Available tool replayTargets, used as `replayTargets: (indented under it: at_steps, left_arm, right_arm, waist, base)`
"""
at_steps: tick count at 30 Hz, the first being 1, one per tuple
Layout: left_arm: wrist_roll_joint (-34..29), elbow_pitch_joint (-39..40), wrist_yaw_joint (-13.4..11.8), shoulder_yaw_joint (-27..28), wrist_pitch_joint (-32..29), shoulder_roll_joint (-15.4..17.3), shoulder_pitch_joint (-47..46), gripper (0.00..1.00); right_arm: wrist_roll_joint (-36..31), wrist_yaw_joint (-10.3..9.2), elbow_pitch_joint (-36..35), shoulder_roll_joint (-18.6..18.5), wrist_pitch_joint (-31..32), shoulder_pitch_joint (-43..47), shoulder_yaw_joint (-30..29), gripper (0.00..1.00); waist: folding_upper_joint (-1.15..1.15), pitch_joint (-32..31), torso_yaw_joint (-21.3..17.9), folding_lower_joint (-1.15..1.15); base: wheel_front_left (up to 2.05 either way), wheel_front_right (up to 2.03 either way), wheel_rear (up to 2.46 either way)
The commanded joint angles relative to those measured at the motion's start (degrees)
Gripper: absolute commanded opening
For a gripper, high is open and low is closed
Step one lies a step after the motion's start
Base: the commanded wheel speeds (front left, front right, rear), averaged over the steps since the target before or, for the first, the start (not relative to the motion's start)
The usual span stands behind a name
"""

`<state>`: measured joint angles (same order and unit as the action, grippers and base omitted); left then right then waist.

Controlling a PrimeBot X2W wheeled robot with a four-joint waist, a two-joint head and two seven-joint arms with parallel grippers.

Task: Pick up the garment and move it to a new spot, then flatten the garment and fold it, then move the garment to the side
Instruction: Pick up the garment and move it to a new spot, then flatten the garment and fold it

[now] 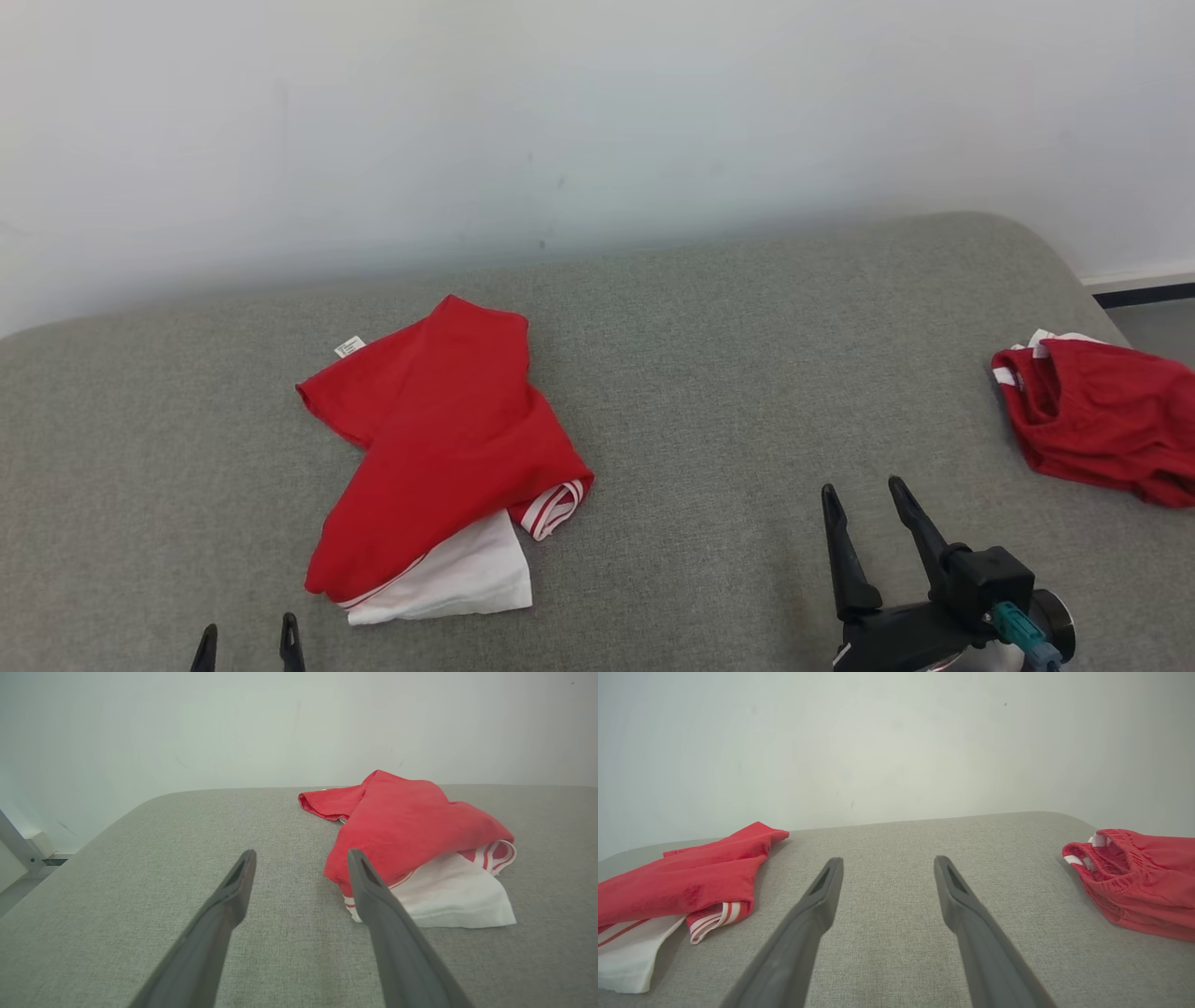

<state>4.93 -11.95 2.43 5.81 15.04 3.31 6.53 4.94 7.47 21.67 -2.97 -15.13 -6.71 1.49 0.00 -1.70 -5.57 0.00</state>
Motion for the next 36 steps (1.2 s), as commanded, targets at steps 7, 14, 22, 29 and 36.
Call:
replayTargets:
  at_steps: [7, 14, 22, 29, 36]
  left_arm:
    - [-0.8, -1.3, 0.4, -1.6, 0.2, -0.4, -2.2, 1.00]
    - [0.0, -2.3, 1.0, -5.4, 0.2, -0.5, -3.1, 1.00]
    - [0.5, -2.7, 1.1, -7.8, 0.2, -0.4, -3.7, 1.00]
    - [0.8, -2.4, 1.0, -8.6, 0.2, -0.5, -4.1, 1.00]
    - [1.3, -1.9, 0.7, -8.8, 0.2, -0.5, -3.9, 1.00]
  right_arm:
    - [0.5, 0.02, 0.4, 0.1, 0.0, -1.0, 5.5, 1.00]
    - [1.7, 0.02, 2.6, 0.1, 0.0, -2.7, 11.9, 1.00]
    - [3.2, 0.02, 7.4, 0.1, 0.0, -4.9, 16.8, 1.00]
    - [4.2, 0.02, 14.4, 0.1, 0.0, -7.7, 17.5, 1.00]
    - [4.9, 0.02, 20.9, 0.1, 0.0, -9.5, 17.1, 0.98]
  waist:
    - [0.00, 1.4, 3.2, 0.00]
    - [0.00, 2.6, 9.6, 0.00]
    - [0.00, 4.9, 16.9, 0.00]
    - [0.00, 7.1, 22.8, 0.00]
    - [0.00, 8.0, 25.2, 0.00]
  base:
    - [0.00, 0.00, 0.00]
    - [0.00, 0.00, 0.00]
    - [0.00, 0.00, 0.00]
    - [0.00, 0.00, 0.00]
    - [0.00, 0.00, 0.00]
